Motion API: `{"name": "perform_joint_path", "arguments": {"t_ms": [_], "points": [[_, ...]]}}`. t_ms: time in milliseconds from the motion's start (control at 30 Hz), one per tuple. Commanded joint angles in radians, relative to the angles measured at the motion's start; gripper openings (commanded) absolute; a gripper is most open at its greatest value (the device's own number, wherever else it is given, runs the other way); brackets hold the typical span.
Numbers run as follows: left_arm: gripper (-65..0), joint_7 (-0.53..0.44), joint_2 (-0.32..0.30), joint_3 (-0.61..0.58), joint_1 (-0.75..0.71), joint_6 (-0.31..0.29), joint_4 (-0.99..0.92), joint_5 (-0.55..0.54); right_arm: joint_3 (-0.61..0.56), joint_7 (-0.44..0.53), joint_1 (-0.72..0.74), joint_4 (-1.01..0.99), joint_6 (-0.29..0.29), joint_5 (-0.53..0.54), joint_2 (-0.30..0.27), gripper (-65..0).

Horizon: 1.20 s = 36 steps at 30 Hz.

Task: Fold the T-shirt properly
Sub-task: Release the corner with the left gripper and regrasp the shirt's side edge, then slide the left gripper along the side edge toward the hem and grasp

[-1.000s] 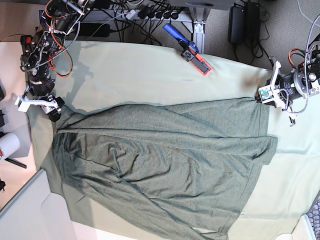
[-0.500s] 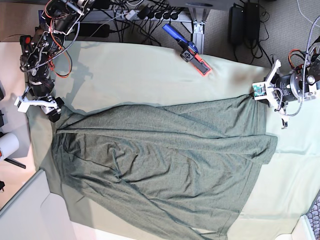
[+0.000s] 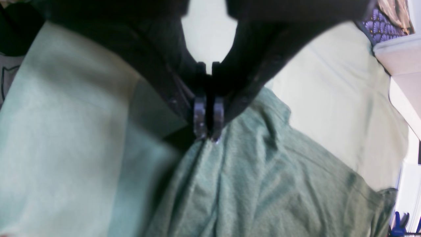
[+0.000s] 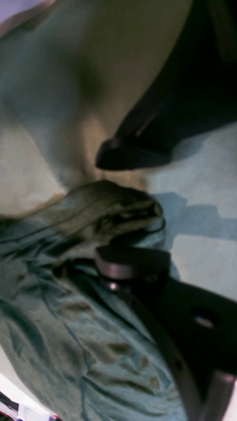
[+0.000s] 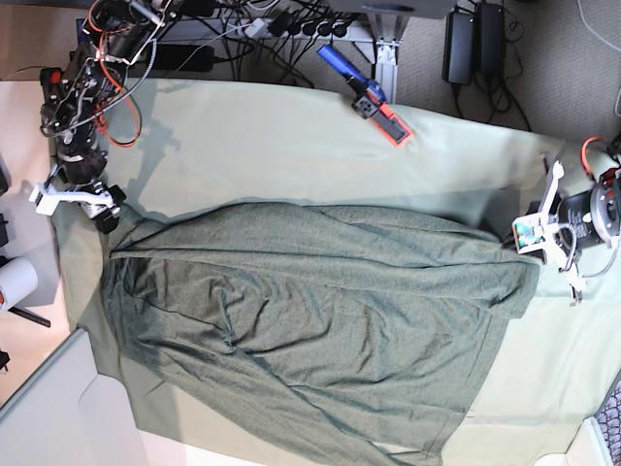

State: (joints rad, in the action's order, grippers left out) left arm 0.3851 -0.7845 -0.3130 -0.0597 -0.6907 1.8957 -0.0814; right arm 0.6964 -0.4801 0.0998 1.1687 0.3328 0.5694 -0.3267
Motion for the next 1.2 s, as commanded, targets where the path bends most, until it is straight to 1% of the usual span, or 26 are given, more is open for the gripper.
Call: {"name": "perform_joint_path", "arguments": {"t_ms": [0,100,233,433,733,1000,1100,1167], "points": [[-65.0,-0.015,-0.016,0.011,0.033,-0.007,0.012,-0.005,0.003,0.019,0.016,0.02,0.011,0.014,-0.022,-29.0],[-65.0,-0.024,-0.016,0.011,0.091,-0.007,-0.027,-0.009,0.003,0.019,0.016,0.02,0.011,0.014,-0.022,-29.0],[-65.0,-0.049,-0.015,0.011,0.167,-0.007,-0.122,-0.043,0.003,0.02,0.016,0.02,0.011,0.014,-0.022,-29.0],[-65.0,-0.086,0.01,0.011,0.25,-0.007,-0.213,-0.084,0.003,0.021,0.016,0.02,0.011,0.01,-0.022,-29.0],[-65.0,-0.098,0.091,-0.008,0.364,-0.007,-0.345,-0.117,-0.007,0.02,0.016,0.019,0.011,-0.001,-0.022,-29.0],[-65.0,-0.106,0.175,-0.104,0.492,-0.007,-0.57,-0.116,-0.011,0.02,0.016,0.019,0.011,-0.001,-0.022,-29.0],[-65.0,-0.113,0.204,-0.109,0.533,-0.007,-0.652,-0.116,-0.011,0.02,0.016,0.019,0.011,-0.001,-0.022,-29.0],[-65.0,-0.121,0.212,-0.109,0.55,-0.007,-0.691,-0.116,-0.011,0.02,0.016,0.019,0.011,-0.001,-0.022,-29.0]]}}
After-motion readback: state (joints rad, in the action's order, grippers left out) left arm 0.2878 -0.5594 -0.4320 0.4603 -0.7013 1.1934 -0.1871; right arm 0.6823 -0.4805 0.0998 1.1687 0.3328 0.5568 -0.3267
